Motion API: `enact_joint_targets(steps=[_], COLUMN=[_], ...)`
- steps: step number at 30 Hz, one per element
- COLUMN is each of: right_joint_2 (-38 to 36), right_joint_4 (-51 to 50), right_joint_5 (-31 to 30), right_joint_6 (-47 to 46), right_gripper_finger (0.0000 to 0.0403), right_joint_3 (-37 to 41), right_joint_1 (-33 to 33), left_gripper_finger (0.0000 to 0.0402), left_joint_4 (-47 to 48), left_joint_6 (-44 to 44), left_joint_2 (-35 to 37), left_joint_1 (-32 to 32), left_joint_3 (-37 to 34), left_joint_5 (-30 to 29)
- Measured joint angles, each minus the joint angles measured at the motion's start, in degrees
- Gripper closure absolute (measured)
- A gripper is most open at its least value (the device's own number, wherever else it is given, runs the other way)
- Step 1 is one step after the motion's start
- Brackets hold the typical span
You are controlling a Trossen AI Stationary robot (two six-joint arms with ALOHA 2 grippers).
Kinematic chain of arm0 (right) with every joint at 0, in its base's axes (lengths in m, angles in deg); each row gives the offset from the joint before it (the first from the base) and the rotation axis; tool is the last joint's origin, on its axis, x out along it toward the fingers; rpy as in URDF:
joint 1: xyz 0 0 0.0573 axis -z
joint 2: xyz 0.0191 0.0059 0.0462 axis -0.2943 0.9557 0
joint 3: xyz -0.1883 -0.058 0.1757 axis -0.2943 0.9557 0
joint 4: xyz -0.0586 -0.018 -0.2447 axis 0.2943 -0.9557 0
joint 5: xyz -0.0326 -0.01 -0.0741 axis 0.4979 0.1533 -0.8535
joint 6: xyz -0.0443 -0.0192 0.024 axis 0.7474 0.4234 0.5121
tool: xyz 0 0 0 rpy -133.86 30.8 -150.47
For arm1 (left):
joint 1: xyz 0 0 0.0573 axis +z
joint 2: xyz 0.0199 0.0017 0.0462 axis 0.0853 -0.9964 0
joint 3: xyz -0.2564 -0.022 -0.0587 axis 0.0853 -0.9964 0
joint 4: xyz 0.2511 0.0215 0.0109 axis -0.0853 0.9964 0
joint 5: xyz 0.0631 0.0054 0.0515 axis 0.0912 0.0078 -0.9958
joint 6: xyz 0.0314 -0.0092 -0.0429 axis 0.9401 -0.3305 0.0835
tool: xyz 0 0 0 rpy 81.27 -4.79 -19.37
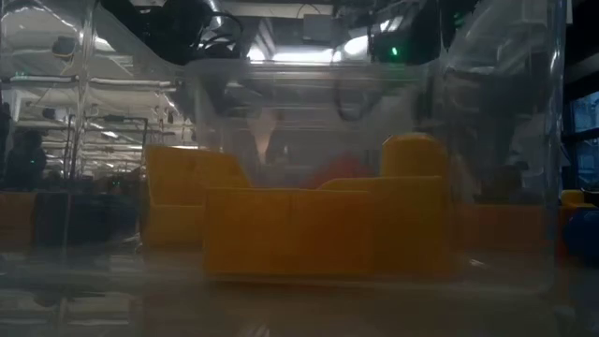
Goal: Sort blocks
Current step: Put the orange game piece into the middle transparent bin
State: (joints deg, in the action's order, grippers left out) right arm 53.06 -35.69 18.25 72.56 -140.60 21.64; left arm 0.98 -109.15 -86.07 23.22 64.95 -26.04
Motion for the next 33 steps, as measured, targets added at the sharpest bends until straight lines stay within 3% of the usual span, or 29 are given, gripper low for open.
enact_joint_targets(steps=[5, 13, 18, 23, 27, 33], right_joint_2=[-3.4, -14.7, -23.5, -33.1, -37.6, -38.4], right_joint_4=[-1.5, -4.9, 0.4, 19.4, 25.8, 26.1], right_joint_5=[0.0, 0.0, 5.1, 13.0, 13.0, 13.5], right_joint_6=[-0.9, -12.5, -25.2, -43.1, -52.8, -63.5], right_gripper_finger=[0.0318, 0.0317, 0.0317, 0.0317, 0.0317, 0.0317], right_joint_3=[-2.7, -1.8, 8.2, 21.5, 28.6, 34.4], right_joint_1=[0.0, 0.0, 0.0, 0.0, 0.0, 0.0], left_gripper_finger=[0.0155, 0.0155, 0.0155, 0.0155, 0.0155, 0.0155], left_joint_4=[0.0, 0.0, 0.0, 0.0, 0.0, 0.0], left_joint_6=[0.0, 0.0, 0.0, 0.0, 0.0, 0.0], left_joint_2=[0.0, 0.0, 0.0, 0.0, 0.0, 0.0], left_joint_1=[0.0, 0.0, 0.0, 0.0, 0.0, 0.0], left_joint_3=[0.0, 0.0, 0.0, 0.0, 0.0, 0.0], left_joint_5=[0.0, 0.0, 0.0, 0.0, 0.0, 0.0])
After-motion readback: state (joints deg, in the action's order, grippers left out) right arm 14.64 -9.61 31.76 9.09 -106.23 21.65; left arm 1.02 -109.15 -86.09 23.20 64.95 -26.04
